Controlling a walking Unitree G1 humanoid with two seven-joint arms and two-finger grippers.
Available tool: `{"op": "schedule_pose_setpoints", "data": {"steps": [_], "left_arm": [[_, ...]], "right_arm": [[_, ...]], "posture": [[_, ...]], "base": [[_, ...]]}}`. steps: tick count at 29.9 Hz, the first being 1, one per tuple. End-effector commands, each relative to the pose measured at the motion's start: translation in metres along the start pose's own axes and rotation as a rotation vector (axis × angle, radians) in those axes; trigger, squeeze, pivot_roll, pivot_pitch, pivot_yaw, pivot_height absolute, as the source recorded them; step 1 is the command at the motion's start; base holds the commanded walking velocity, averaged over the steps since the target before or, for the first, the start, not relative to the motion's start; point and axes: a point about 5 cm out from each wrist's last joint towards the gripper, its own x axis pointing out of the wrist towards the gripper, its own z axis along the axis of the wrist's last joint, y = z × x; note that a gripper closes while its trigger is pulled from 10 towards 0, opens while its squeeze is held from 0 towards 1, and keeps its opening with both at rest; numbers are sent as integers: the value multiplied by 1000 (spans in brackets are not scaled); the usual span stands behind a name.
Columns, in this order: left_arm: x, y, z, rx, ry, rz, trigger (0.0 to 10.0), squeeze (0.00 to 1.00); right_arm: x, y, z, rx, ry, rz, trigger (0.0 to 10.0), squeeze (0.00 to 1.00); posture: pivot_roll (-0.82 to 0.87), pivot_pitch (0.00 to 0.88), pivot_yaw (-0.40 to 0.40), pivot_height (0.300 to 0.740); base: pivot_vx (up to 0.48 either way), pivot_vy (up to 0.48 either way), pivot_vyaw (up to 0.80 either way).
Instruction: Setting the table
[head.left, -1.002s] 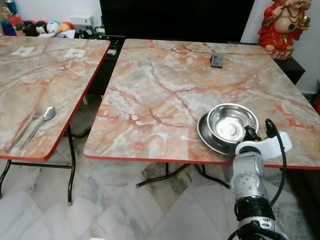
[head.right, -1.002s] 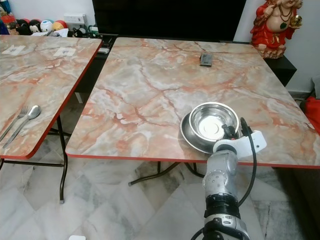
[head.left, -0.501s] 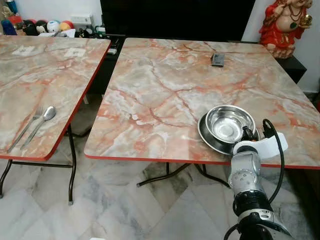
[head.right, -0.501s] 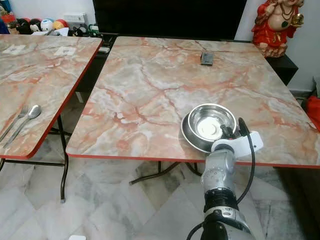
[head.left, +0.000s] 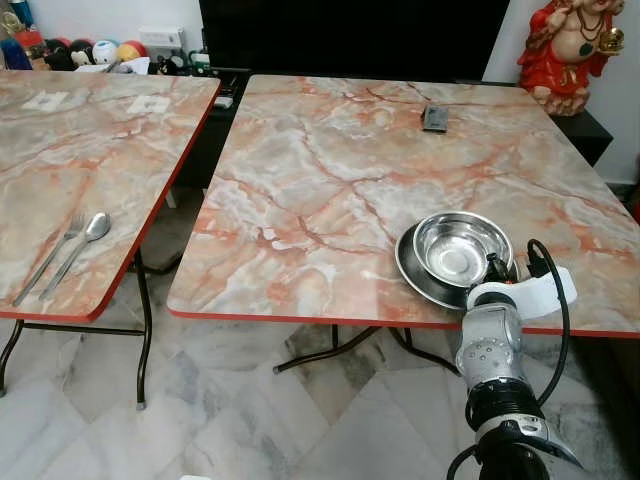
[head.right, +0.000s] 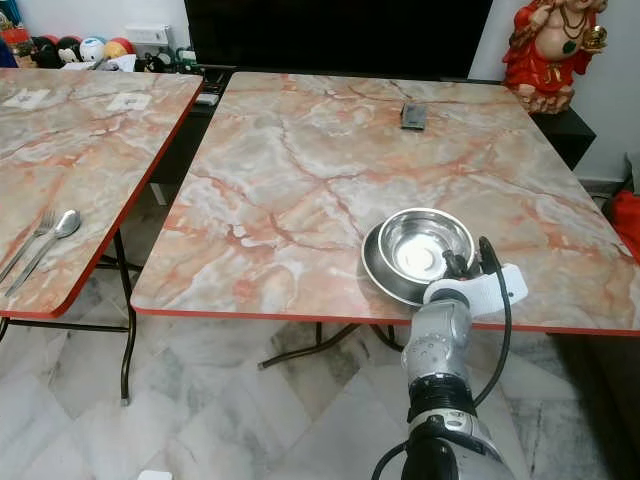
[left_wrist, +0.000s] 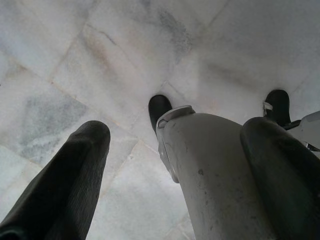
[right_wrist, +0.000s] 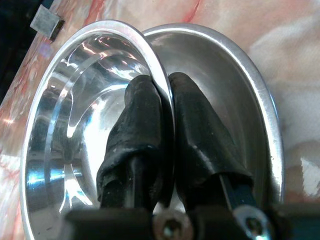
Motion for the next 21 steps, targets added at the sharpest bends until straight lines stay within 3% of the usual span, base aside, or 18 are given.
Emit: {"op": "schedule_pose_setpoints", "data": {"steps": [1,2,5,6,7,8,9,14,21], "left_arm": [[-3,1,-12,14,52,-3,10000,0],[-3,1,-12,14,52,-3,10000,0],[-3,1,-12,14,52,-3,10000,0],[-3,1,-12,15,52,-3,10000,0],[-3,1,-12,15,52,-3,10000,0],[-3,1,-12,15,52,-2,10000,0],[-3,1,-12,16,52,-3,10000,0],[-3,2,-13,17,54,-2,10000,0],[-3,3,-13,17,55,-3,10000,0]], "right_arm": [[2,3,5,9,-18,9,10000,769],[2,2,5,9,-18,9,10000,992],[2,1,4,7,-15,5,10000,949],[2,1,3,6,-14,3,10000,816],[2,1,3,6,-13,2,10000,525],[2,1,3,5,-12,1,10000,357],[2,0,3,0,-9,0,10000,263],[3,0,2,3,-7,-1,10000,196],[3,0,1,5,-4,1,10000,212]], "posture": [[39,139,-26,740],[39,139,-26,740],[39,139,-27,740],[39,139,-27,740],[39,139,-27,740],[39,139,-27,740],[39,139,-27,740],[40,139,-26,740],[40,138,-26,740]], "base": [[0,0,0],[0,0,0],[0,0,0],[0,0,0],[0,0,0],[0,0,0],[0,0,0],[0,0,0],[0,0,0]]}}
